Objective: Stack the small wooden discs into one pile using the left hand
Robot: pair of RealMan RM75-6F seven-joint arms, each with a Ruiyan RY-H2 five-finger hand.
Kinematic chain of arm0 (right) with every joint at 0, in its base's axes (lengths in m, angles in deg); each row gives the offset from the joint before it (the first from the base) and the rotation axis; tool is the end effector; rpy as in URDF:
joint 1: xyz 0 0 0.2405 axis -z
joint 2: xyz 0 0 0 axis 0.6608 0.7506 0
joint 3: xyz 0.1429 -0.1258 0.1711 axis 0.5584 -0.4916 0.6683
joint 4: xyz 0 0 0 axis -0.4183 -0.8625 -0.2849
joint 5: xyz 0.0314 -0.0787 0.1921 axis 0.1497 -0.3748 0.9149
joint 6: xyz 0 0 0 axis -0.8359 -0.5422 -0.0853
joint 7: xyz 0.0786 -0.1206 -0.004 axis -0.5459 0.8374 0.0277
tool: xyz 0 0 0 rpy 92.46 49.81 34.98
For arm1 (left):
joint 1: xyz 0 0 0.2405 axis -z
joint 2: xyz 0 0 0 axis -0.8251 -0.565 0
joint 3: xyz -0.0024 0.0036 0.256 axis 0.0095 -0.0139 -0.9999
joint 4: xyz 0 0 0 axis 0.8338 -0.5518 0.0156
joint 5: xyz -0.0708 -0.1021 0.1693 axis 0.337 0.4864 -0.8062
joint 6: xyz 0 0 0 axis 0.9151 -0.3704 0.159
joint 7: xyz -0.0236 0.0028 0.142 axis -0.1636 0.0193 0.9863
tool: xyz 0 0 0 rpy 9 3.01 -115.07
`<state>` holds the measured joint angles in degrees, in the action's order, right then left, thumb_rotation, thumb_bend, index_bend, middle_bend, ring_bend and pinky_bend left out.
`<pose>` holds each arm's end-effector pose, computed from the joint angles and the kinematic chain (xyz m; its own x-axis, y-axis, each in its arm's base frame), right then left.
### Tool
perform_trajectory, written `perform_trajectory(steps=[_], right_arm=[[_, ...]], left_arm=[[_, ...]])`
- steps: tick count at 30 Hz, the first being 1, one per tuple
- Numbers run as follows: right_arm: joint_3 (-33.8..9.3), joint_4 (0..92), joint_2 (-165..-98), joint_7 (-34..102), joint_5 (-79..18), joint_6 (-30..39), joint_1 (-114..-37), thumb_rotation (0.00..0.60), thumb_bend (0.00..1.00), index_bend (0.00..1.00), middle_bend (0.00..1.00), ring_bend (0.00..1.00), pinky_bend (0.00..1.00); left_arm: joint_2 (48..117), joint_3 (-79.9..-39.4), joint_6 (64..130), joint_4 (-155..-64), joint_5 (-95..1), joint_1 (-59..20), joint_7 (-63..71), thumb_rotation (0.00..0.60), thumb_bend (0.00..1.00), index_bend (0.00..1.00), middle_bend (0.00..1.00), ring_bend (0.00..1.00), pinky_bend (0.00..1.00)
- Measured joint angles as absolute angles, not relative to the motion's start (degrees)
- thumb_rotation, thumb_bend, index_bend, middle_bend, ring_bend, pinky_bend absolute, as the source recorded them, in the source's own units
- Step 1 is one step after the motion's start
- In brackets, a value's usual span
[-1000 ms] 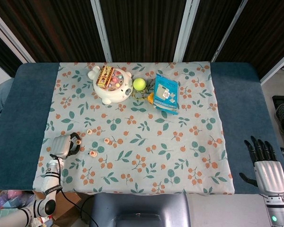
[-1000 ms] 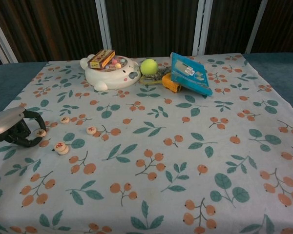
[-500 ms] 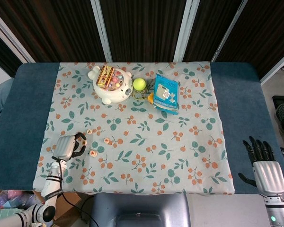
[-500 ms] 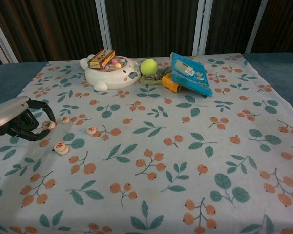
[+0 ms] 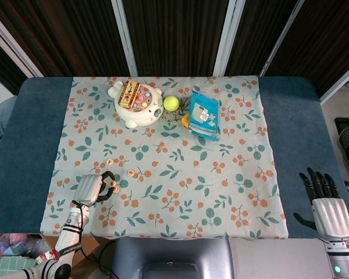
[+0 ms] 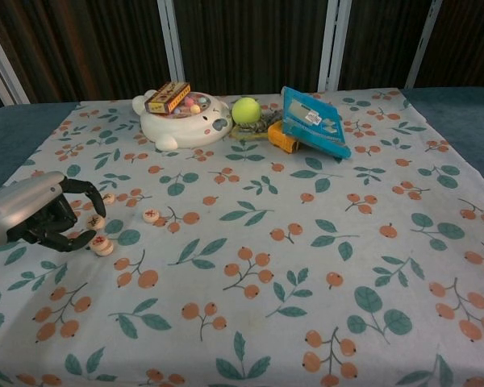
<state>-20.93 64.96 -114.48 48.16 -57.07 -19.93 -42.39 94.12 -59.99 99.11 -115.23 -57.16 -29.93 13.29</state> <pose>-0.3047 -0.1553 0.1455 0.5456 0.0056 0.8380 -0.8379 -0.0135 0.5456 -0.2273 0.2852 -0.0242 0.2480 0.2184 0.9438 0.9656 -0.1347 -0.2225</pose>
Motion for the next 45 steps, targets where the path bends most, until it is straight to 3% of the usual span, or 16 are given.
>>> perform_trajectory(steps=[45], right_arm=[[-20.9,65.0,-114.6,48.6,-56.9,-19.8,-42.4,0.6,0.12,0.0,0.0,0.0,0.0]], left_arm=[[94.5,-61.4,97.4,-113.4,-58.0,-30.2,12.2,0.6,0.4,0.43,1.0,1.0,1.0]])
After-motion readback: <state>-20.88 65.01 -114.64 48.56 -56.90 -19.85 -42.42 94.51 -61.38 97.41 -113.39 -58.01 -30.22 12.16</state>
